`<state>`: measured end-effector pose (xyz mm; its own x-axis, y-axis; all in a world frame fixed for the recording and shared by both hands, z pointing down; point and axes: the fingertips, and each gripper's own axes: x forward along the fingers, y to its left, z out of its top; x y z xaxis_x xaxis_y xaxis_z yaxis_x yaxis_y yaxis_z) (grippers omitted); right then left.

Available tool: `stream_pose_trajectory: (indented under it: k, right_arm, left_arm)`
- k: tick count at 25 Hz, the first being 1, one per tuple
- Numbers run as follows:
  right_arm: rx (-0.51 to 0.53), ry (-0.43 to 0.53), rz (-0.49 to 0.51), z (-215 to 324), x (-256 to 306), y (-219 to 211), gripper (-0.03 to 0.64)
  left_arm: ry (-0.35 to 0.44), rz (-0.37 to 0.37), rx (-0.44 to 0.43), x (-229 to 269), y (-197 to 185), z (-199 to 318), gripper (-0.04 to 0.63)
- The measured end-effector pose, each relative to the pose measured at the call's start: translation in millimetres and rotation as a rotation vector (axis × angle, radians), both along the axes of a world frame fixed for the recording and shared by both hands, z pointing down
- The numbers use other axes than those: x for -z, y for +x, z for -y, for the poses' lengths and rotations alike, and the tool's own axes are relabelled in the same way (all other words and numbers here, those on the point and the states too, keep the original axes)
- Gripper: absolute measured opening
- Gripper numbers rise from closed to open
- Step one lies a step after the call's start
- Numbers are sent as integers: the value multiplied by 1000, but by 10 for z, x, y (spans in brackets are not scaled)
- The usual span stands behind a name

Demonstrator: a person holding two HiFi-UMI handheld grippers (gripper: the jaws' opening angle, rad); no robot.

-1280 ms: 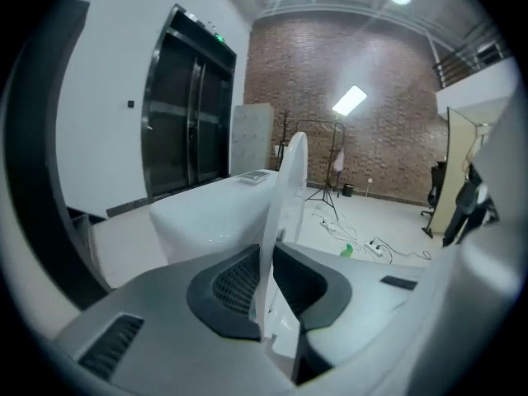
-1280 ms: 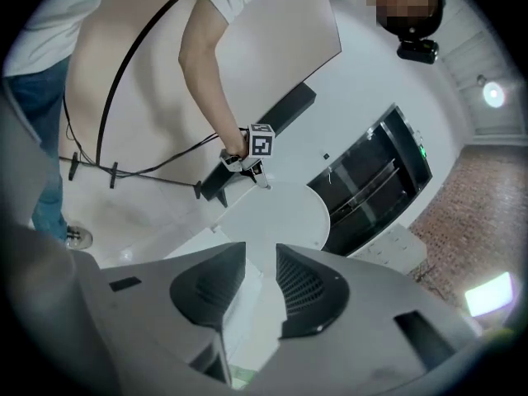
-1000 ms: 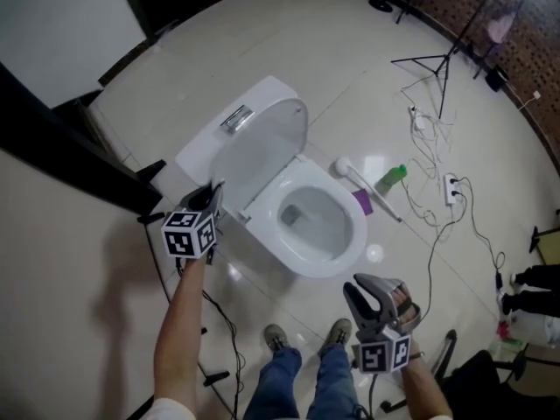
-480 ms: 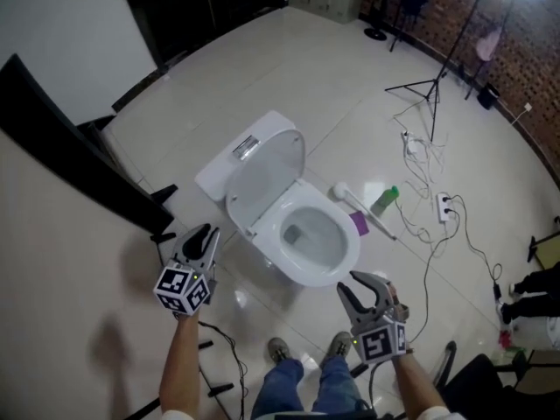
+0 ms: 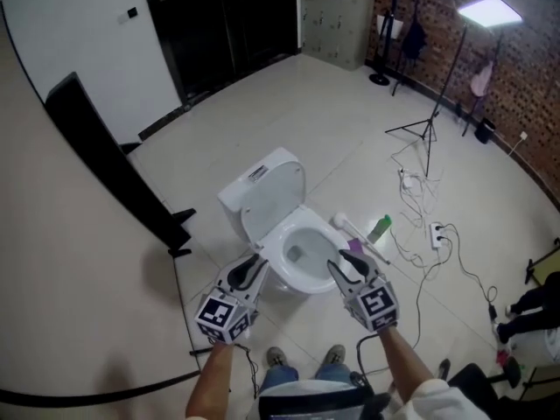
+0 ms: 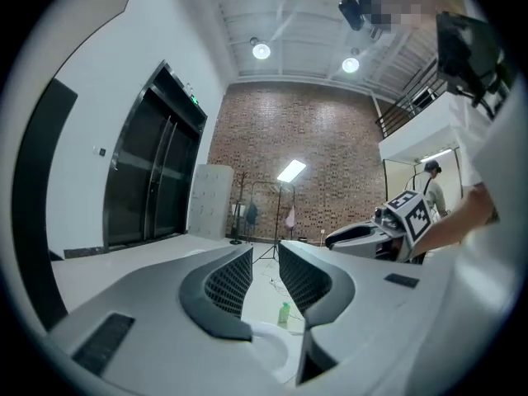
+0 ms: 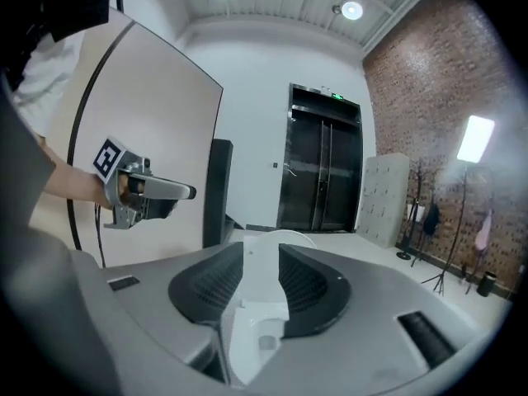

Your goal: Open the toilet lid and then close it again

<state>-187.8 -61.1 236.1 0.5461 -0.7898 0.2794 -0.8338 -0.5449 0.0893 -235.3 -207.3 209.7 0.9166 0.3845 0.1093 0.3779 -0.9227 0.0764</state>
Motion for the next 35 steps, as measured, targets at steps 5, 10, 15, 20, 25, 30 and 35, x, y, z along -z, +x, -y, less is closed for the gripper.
stream_pose_trajectory:
  k: [5, 10, 15, 20, 25, 30, 35]
  right_arm:
    - [49, 1, -19, -101, 121, -288, 130]
    - [62, 19, -43, -140, 281, -303, 130]
    - [56, 30, -31, -244, 298, -283, 130]
    - [52, 31, -18, -454, 217, -273, 130]
    - [62, 28, -22, -800, 111, -200, 130]
    - [100, 2, -42, -1106, 63, -12, 130]
    - [160, -39, -62, -1166, 23, 282, 130]
  left_arm:
    - [32, -58, -42, 303, -297, -433, 94]
    - [65, -75, -63, 496, -300, -644, 87]
    - [50, -86, -85, 528, -247, -831, 83]
    - [45, -84, -66, 492, -206, -1001, 84]
    - [76, -63, -27, 317, -149, -1203, 84]
    - [72, -43, 35, 262, -31, -1344, 84]
    - [108, -9, 55, 217, 110, -1373, 84]
